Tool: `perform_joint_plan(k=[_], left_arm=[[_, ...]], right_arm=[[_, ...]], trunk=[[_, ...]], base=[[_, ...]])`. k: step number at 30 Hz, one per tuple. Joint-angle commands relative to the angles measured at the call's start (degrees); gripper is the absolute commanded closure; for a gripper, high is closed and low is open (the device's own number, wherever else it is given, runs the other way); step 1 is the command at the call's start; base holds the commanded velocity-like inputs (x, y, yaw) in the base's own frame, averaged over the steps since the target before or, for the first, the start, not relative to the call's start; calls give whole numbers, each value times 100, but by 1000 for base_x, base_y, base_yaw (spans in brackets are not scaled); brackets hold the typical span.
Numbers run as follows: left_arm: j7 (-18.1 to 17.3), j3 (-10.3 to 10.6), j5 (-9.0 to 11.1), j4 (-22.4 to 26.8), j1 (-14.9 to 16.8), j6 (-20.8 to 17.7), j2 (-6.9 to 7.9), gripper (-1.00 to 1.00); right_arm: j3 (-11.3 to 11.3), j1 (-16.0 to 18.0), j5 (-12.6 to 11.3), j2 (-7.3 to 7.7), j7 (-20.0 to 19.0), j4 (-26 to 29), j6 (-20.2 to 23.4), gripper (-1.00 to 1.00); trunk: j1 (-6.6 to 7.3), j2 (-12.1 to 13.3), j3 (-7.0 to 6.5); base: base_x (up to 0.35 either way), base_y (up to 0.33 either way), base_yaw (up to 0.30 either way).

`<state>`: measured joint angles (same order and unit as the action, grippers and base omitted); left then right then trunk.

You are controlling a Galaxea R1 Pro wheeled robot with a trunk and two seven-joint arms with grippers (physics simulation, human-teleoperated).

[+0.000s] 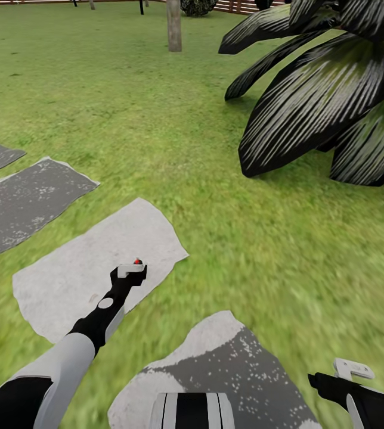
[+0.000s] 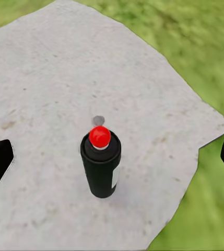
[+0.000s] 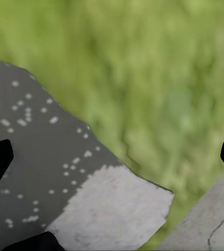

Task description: Pick up the pesticide atomizer in the garden and spray insectifuge to fully cover both potted plants in the garden.

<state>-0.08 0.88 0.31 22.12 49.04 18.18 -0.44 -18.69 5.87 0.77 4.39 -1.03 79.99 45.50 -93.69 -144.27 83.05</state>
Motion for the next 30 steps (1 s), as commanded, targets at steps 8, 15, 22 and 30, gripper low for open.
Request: perform_joint_plan(k=[8,15,22,30], left_arm=[[-1,8,4,-6,1,19,-7,-100],[-1,8,4,-6,4,13,-15,-100],[-1,8,4,-6,3,16,-23,-100],[-1,8,4,-6,5,18,-19,-100]], right_arm=[[-3,2,9,0,-11,10,29,-100],[-3,2,6,-1,-11,14,29,-100],[-3,2,5,-1,-11,15,29,-100],[-3,2,8,-4,-11,9,29,-100]], trunk=[[0,-1,3],[0,-1,3],[0,-1,3],[0,-1,20]], base=[[31,69,0],[160,3,0],[219,0,0],[14,0,0]])
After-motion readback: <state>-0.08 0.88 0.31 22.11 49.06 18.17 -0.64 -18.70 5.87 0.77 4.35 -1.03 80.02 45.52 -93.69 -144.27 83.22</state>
